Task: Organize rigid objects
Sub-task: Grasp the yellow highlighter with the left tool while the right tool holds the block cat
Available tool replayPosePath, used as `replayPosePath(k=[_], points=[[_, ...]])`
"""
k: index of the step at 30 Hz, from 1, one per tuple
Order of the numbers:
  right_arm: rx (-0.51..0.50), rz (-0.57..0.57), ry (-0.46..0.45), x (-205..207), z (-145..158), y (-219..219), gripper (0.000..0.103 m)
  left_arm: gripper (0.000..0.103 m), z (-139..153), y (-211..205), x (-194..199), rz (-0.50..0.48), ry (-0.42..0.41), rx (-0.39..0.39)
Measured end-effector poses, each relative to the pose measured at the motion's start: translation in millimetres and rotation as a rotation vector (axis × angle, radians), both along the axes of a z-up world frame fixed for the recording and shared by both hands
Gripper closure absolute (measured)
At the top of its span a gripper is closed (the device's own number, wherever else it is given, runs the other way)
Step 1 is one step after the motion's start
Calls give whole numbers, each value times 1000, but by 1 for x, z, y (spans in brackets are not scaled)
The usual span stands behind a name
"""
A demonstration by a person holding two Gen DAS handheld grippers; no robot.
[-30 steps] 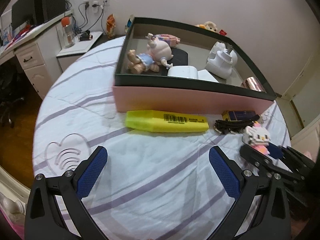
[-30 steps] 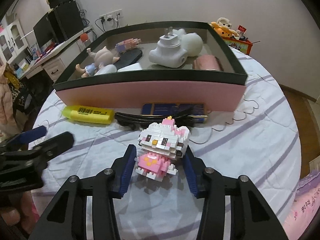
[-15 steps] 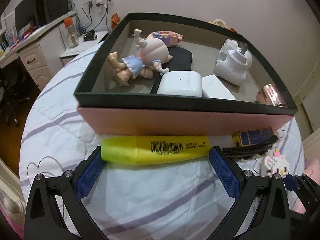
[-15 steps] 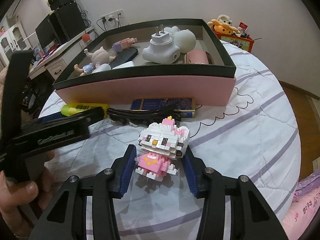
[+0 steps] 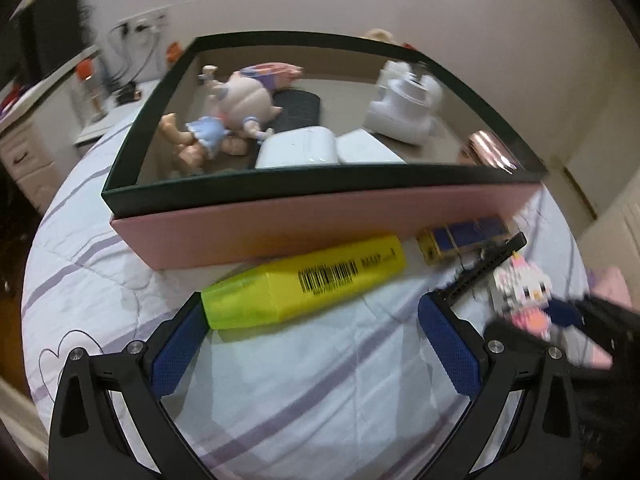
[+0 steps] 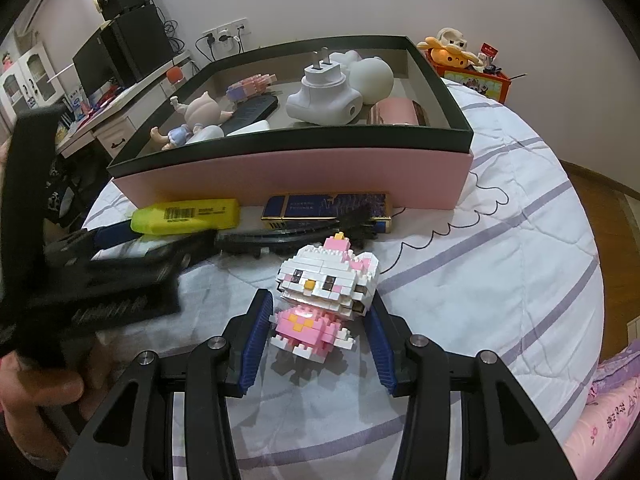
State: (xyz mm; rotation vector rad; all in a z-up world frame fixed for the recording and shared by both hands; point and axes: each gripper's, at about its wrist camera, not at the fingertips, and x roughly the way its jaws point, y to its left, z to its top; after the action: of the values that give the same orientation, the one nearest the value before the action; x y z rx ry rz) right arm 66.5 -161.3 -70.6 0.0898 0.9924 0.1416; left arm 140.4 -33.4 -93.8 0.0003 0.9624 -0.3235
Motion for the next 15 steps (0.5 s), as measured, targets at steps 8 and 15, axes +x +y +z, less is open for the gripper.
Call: replayPosePath(k=[8, 15], points=[[-1, -7, -1, -2, 2, -1, 56, 2, -1, -2, 14, -71, -24, 48], [-7, -30, -1, -3, 3, -7, 56, 33, 1, -31, 2, -302, -76, 148]])
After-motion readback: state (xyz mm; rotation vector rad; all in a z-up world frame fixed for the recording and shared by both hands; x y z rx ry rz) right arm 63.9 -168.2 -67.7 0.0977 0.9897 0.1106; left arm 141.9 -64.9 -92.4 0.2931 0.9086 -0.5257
